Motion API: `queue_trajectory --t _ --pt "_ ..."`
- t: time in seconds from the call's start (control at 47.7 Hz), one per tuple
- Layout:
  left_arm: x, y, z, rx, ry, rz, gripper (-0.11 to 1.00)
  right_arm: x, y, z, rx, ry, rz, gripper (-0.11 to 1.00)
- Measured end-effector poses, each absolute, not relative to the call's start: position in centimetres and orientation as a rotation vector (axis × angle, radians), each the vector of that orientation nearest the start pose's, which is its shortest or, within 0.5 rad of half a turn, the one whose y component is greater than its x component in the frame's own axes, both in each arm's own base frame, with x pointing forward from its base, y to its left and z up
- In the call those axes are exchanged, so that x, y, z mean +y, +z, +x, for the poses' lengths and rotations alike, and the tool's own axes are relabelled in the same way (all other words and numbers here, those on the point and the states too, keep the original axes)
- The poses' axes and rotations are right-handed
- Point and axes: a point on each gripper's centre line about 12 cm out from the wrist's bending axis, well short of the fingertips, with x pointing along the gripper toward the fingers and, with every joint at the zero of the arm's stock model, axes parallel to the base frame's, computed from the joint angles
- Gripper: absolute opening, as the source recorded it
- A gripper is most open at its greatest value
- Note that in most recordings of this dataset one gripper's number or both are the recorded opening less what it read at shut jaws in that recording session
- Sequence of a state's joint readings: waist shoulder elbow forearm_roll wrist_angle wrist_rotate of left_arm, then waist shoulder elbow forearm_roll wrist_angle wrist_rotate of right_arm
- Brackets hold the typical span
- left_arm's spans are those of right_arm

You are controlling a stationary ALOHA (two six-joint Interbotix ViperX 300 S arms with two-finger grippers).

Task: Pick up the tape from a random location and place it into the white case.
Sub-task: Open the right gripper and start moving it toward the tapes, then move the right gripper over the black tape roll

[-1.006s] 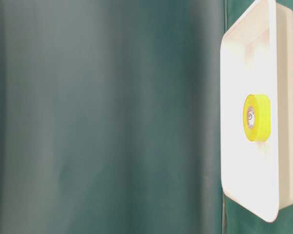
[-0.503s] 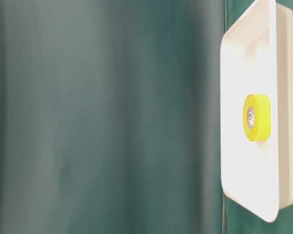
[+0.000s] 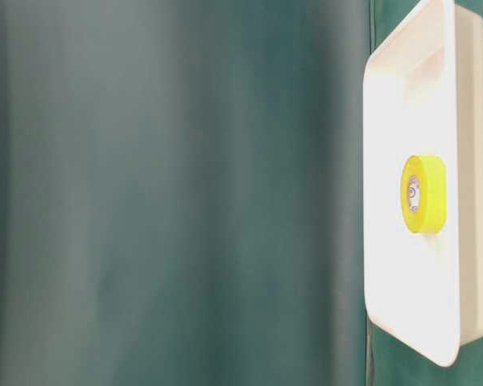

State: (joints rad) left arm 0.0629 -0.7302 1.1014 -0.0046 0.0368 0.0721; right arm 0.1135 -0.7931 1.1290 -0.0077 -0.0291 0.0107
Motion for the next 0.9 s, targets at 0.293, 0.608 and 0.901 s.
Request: queue_trajectory --t 0.293,0.608,0.901 --pt "1.5 23.5 23.2 0.410 0.050 0.053 0.90 2.5 24.5 22.2 0.308 0.112 -0.014 0.92" --pt "1.5 23.5 23.2 0.410 0.048 0.054 0.90 3.5 24.9 24.4 0.317 0.141 -0.020 0.92" --pt "1.5 23.4 23.2 0.411 0.048 0.052 0.90 4.5 25.3 28.7 0.328 0.152 -0.020 0.92"
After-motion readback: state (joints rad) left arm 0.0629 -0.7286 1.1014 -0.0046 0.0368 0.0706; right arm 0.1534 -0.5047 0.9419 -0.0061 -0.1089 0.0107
